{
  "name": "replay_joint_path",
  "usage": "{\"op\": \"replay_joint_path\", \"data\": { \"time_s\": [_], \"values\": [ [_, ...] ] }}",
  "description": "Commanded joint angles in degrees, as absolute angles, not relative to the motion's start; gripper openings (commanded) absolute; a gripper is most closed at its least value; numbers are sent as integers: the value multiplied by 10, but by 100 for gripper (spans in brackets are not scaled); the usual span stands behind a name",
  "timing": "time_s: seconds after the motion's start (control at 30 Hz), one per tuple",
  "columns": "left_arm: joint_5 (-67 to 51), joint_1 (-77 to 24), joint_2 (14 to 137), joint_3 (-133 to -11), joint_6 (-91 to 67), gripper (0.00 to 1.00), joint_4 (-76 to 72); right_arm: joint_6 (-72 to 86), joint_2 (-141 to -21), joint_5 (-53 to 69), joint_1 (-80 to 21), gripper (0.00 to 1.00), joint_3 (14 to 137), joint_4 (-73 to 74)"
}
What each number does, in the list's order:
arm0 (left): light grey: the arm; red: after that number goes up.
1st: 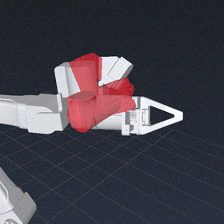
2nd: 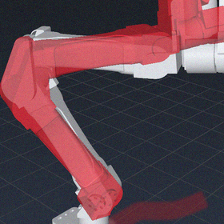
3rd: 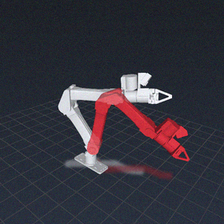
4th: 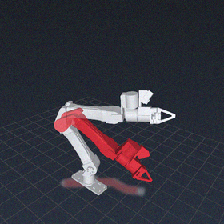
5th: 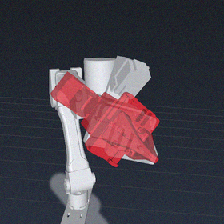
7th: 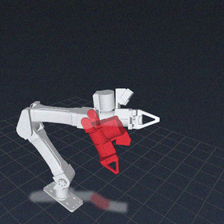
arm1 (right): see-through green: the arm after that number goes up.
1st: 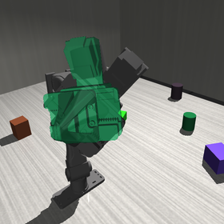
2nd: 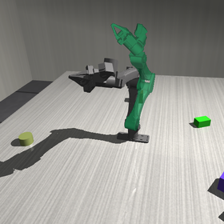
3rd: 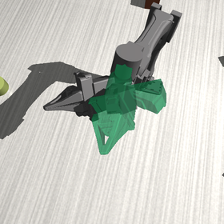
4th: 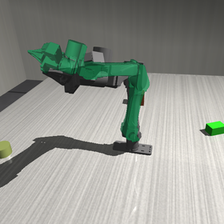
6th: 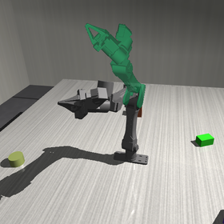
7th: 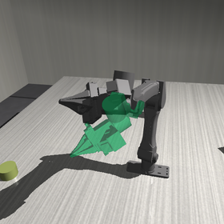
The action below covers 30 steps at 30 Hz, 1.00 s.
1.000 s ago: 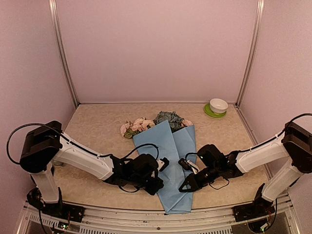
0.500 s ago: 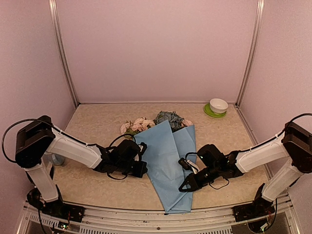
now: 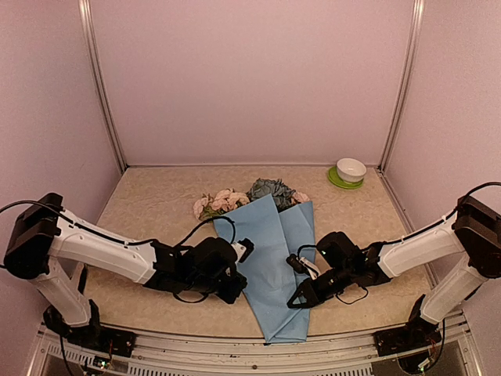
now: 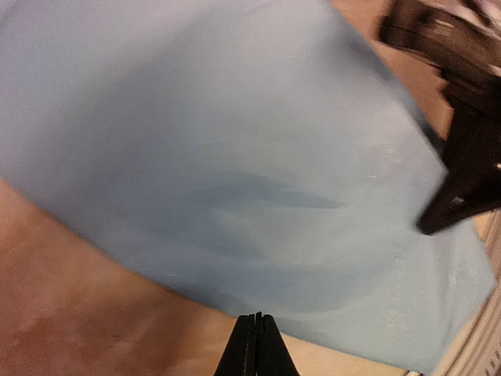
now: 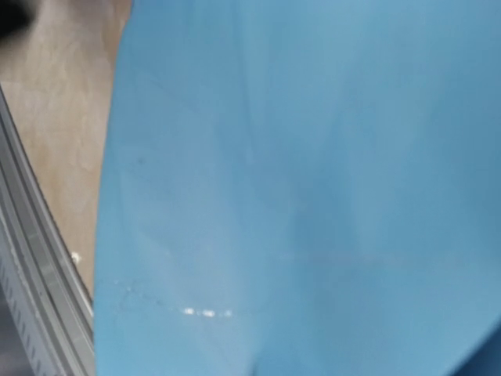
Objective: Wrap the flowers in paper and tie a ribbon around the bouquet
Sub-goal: Press the fold line on the folded wrapping paper.
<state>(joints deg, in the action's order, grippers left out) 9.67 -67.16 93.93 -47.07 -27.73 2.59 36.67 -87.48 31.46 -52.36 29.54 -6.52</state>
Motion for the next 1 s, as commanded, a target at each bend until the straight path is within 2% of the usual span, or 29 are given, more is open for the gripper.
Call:
{"op": "replay_joint_path", "data": {
  "time_s": [0.0,0.1,0.23,0.47,0.97],
  "values": [
    [-36,-720,964,-490,-185,2,-22,356,-885,309,-522,0,305,-39],
    [-96,-764,999,-516,-138,2,-14,356,-890,311,-522,0,308,-40],
    [-97,-804,1055,-567,-94,2,19,356,-894,314,-523,0,309,-42],
    [-112,-759,1055,-521,-132,1,-10,359,-887,314,-522,0,309,-41],
    [-24,-666,1017,-428,-207,1,-48,354,-887,312,-522,0,309,-31]
  ]
}}
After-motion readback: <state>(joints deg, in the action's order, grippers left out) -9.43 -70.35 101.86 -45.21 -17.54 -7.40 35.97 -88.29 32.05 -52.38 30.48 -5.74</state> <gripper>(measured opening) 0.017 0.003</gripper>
